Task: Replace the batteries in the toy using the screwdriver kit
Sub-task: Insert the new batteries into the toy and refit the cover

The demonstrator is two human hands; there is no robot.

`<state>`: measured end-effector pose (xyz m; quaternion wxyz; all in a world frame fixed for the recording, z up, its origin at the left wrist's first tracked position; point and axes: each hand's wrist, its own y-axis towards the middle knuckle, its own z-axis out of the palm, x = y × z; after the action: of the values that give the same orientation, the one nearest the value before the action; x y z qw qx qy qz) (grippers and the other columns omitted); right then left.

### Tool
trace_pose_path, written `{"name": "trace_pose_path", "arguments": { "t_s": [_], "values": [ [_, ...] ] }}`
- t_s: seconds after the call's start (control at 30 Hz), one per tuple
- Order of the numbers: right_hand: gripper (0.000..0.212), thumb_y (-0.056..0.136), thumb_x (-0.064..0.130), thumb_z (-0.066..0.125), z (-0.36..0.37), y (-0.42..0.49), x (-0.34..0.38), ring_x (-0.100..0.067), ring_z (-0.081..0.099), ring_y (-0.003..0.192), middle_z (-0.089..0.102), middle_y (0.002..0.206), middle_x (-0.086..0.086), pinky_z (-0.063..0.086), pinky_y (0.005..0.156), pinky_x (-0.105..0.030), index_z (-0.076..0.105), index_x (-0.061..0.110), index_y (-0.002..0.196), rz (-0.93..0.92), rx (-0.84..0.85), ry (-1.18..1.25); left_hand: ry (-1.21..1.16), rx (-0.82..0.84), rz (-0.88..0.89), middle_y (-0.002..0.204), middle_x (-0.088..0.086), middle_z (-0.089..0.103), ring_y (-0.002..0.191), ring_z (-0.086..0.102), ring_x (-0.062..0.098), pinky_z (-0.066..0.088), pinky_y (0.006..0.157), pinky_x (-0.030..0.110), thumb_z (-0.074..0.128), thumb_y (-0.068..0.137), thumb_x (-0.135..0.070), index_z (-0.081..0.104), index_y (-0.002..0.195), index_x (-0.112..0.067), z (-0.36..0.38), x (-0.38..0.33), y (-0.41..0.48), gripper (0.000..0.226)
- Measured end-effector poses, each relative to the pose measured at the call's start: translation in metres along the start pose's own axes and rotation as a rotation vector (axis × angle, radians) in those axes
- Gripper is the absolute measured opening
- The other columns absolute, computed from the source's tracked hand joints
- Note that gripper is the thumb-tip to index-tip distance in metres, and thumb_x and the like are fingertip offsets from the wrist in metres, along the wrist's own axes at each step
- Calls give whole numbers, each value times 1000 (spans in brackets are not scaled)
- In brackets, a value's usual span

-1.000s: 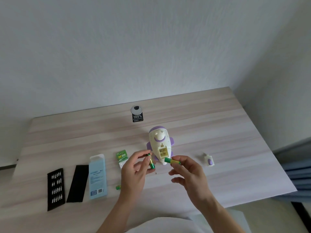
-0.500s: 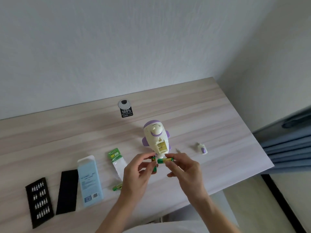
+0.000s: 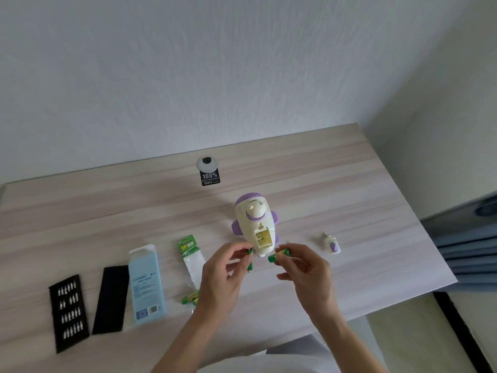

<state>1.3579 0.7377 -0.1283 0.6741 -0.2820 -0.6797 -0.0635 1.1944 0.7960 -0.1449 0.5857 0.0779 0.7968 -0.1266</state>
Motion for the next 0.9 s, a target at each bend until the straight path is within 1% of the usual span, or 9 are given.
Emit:
{"name": "trace_pose_path", "arguments": {
  "t_s": [0.1,0.17,0.23,0.33,0.43,0.5,0.57,0.7,0.9],
  "values": [
    [19,84,3,75,-5,19,0,-20,74,78,76,87,-4,61,65,-29,75,20,93,-50,27,-33,-8,-70,-10,98,-8,73,91,70,11,58,78,23,70,90,-8,69,113,-20,7,-6,12,26],
    [21,82,6,78,-8,34,1,-16,73,78,75,85,5,60,68,-28,74,23,95,-90,46,-107,-8,-116,-7,96,-9,73,89,70,8,59,78,26,72,88,-6,70,107,-17,13,-10,20,22],
    [23,81,8,80,-11,47,2,-10,73,79,75,83,10,58,69,-21,73,26,94,-132,60,-185,-9,-136,1,95,-8,73,89,71,9,60,81,30,72,87,-1,70,101,-14,19,-13,28,18],
    [22,78,6,81,-13,63,3,1,71,77,74,82,15,52,67,-10,74,22,93,-244,59,-289,14,-170,13,95,-4,73,91,72,13,60,83,38,73,85,2,69,98,-13,29,-12,38,20],
    [20,78,5,80,-14,77,0,4,70,77,73,82,15,51,66,-8,75,17,92,-305,107,-335,44,-201,-3,95,-4,73,90,73,15,60,82,42,76,82,0,69,96,-15,38,-9,45,22],
    [19,78,5,80,-14,82,-3,2,71,79,74,83,13,52,65,-9,75,17,92,-301,154,-331,80,-210,3,94,-6,73,88,72,12,60,81,41,77,81,0,67,93,-21,41,-7,46,26],
    [18,79,7,80,-15,84,-6,0,71,80,74,85,9,53,63,-11,75,17,93,-296,195,-316,130,-214,26,93,-7,72,86,72,9,60,81,35,79,80,-1,66,93,-26,44,-6,45,31],
    [18,78,7,81,-14,91,-10,-4,71,79,74,87,7,52,61,-11,76,15,94,-387,227,-334,144,-239,32,93,-4,72,84,71,5,60,79,26,81,79,-2,70,94,-15,48,-6,46,23],
    [20,78,10,82,-16,91,-18,-6,69,74,71,85,10,52,62,-10,75,17,95,-454,262,-389,163,-235,49,92,-5,72,86,71,7,59,81,24,79,80,-3,69,94,-17,46,-3,44,23]
  ]
}}
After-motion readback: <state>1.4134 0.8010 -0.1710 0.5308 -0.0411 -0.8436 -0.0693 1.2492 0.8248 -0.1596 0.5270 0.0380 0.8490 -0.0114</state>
